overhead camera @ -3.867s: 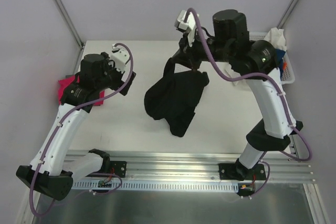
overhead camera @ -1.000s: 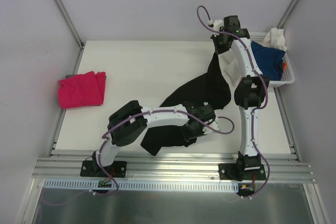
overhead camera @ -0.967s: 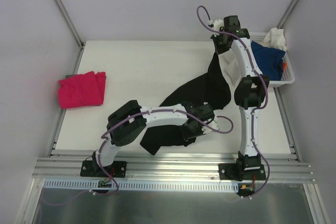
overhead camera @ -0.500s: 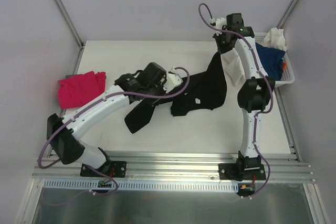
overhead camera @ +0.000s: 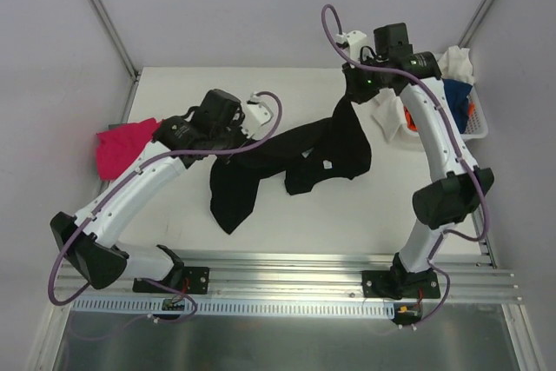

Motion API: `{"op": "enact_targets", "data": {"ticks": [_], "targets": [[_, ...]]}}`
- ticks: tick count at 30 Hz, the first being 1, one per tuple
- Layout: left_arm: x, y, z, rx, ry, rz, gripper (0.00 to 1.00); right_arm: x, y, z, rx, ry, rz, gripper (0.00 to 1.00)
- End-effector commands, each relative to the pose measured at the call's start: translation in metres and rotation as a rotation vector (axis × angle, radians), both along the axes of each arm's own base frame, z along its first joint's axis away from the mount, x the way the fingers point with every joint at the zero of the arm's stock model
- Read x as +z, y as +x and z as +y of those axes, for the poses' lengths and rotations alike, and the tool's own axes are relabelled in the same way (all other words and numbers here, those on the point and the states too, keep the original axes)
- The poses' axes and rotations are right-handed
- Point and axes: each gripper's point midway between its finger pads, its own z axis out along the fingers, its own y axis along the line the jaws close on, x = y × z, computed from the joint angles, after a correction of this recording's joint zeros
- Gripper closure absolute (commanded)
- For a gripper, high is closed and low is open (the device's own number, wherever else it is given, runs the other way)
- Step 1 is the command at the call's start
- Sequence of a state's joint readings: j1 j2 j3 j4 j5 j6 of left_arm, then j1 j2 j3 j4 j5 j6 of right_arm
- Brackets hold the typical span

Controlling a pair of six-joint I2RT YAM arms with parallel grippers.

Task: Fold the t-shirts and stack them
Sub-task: Flatten the tshirt out

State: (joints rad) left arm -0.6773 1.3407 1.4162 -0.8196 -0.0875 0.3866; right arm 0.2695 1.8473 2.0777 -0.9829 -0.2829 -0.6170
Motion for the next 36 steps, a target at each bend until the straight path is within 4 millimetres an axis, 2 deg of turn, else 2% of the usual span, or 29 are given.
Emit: {"op": "enact_targets", "data": {"ticks": [1, 2, 4, 6, 8, 10, 12, 13, 14, 15, 16, 17, 18, 19, 20, 21, 22, 23, 24, 26, 30, 32, 33, 36], "targets": [[0.016, -0.004, 0.028, 0.054, -0.032, -0.042, 1.00, 0.039, -0.045, 0.011, 0.044, 0.099, -0.030, 0.99], [0.009, -0.005, 0.033, 0.064, -0.044, -0.017, 1.00, 0.042, -0.052, 0.013, 0.055, 0.102, -0.035, 0.99], [-0.006, -0.003, 0.033, 0.082, -0.054, 0.022, 1.00, 0.028, -0.053, 0.011, 0.061, 0.076, -0.015, 0.99], [-0.026, 0.001, 0.033, 0.091, -0.080, 0.089, 1.00, 0.007, -0.044, 0.010, 0.068, 0.043, 0.026, 1.00], [-0.048, 0.014, 0.032, 0.118, -0.092, 0.152, 1.00, 0.001, -0.032, 0.014, 0.074, 0.045, 0.046, 0.99], [-0.074, 0.035, 0.040, 0.187, -0.122, 0.239, 1.00, -0.011, -0.013, 0.023, 0.078, 0.055, 0.086, 1.00], [-0.079, 0.056, 0.042, 0.236, -0.185, 0.299, 1.00, -0.019, -0.001, 0.030, 0.073, 0.076, 0.122, 0.99], [-0.101, 0.071, 0.055, 0.330, -0.209, 0.378, 1.00, -0.036, 0.008, 0.036, 0.076, 0.077, 0.162, 0.99], [-0.093, 0.090, 0.059, 0.362, -0.247, 0.373, 1.00, -0.035, 0.014, 0.041, 0.085, 0.094, 0.161, 0.99], [-0.098, 0.099, 0.060, 0.375, -0.275, 0.401, 1.00, -0.040, 0.018, 0.044, 0.086, 0.100, 0.171, 1.00], [-0.117, 0.111, 0.071, 0.434, -0.272, 0.447, 1.00, -0.058, 0.024, 0.047, 0.084, 0.099, 0.209, 0.99], [-0.110, 0.129, 0.073, 0.447, -0.292, 0.424, 1.00, -0.058, 0.028, 0.051, 0.088, 0.117, 0.211, 0.99], [-0.113, 0.137, 0.075, 0.460, -0.297, 0.430, 1.00, -0.063, 0.030, 0.052, 0.089, 0.123, 0.218, 0.99], [-0.126, 0.144, 0.076, 0.472, -0.290, 0.453, 0.98, -0.069, 0.033, 0.051, 0.083, 0.129, 0.230, 1.00], [-0.119, 0.156, 0.076, 0.467, -0.295, 0.428, 0.89, -0.079, 0.035, 0.051, 0.081, 0.139, 0.254, 0.99], [-0.121, 0.160, 0.075, 0.454, -0.290, 0.426, 0.74, -0.082, 0.039, 0.052, 0.075, 0.156, 0.255, 1.00], [-0.122, 0.163, 0.074, 0.447, -0.290, 0.424, 0.37, -0.089, 0.044, 0.048, 0.061, 0.170, 0.268, 1.00], [-0.123, 0.164, 0.074, 0.447, -0.284, 0.423, 0.23, -0.092, 0.048, 0.046, 0.048, 0.178, 0.272, 0.99], [-0.122, 0.164, 0.075, 0.446, -0.278, 0.419, 0.17, -0.092, 0.053, 0.045, 0.037, 0.192, 0.267, 0.99], [-0.119, 0.164, 0.079, 0.447, -0.258, 0.401, 0.11, -0.095, 0.061, 0.041, -0.006, 0.223, 0.281, 1.00], [-0.099, 0.169, 0.092, 0.465, -0.211, 0.321, 0.12, -0.095, 0.066, 0.035, -0.033, 0.235, 0.273, 0.99], [-0.093, 0.177, 0.096, 0.467, -0.193, 0.288, 0.19, -0.096, 0.065, 0.036, -0.033, 0.264, 0.296, 0.99], [-0.094, 0.179, 0.099, 0.468, -0.177, 0.279, 0.27, -0.101, 0.065, 0.036, -0.037, 0.272, 0.313, 0.99], [-0.105, 0.188, 0.102, 0.462, -0.156, 0.287, 0.28, -0.109, 0.068, 0.034, -0.058, 0.293, 0.342, 0.99]]}}
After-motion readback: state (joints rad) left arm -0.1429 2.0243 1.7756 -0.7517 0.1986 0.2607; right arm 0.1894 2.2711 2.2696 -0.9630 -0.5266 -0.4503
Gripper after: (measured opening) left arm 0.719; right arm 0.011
